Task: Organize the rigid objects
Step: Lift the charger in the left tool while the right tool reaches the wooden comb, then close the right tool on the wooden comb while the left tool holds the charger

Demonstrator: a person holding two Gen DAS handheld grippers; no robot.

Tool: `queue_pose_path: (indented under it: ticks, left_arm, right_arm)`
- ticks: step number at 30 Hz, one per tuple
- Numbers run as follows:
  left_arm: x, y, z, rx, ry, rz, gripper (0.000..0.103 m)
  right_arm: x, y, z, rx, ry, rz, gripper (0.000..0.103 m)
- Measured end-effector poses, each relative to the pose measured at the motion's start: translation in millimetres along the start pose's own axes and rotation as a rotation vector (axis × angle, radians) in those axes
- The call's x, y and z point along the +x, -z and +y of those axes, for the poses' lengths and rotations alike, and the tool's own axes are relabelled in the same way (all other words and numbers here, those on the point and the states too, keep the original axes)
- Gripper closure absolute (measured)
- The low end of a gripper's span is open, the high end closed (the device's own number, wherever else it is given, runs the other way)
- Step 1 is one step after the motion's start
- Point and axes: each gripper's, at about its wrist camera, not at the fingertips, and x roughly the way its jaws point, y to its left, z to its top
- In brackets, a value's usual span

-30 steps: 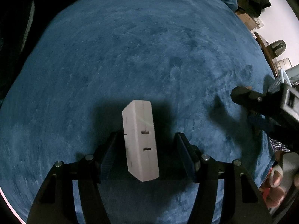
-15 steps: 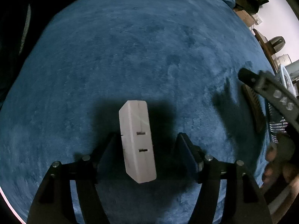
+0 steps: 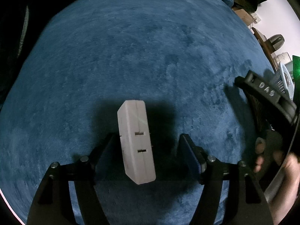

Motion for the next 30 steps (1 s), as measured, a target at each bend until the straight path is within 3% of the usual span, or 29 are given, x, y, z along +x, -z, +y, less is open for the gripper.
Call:
queue_pose_path:
  ticks: [5,9,12,16,19,26,29,30]
  left_arm:
    - [1,1,-2,-0.009,-0.003,-0.004,0.028]
    - [0,4,-3,-0.015,-0.005,-0.013,0.028]
    - [0,5,-1,-0.029,0.005,-0.010,0.028]
    - [2,2,2,-0.040,0.009,-0.004,0.027]
    - [3,0,1,-0.045,0.008,-0.002,0.025]
    - [6,-2,-4,-0.030,-0.003,-0.001,0.022]
    - [5,-2,-2,-0.034,0.009,0.006,0.022]
    - [6,-3,-1,-0.039,0.014,0.008,0.022]
  right_arm:
    - [-6,-2,6,-0.067,-0.154,0.141,0.000]
    - [-15,11,25,-0.135,-0.396,0.296,0.000]
    - [-17,7,26,-0.115,-0.461,0.310,0.002]
    - [-14,-1,9,-0.055,-0.434,0.315,0.009]
    - [-6,-4,17,-0.080,-0.387,0.308,0.012]
    - [3,22,68,-0.303,-0.087,0.264,0.012]
    - [-6,29,77,-0.389,-0.051,0.211,0.035]
    - [-9,27,75,-0.378,-0.086,0.226,0.036]
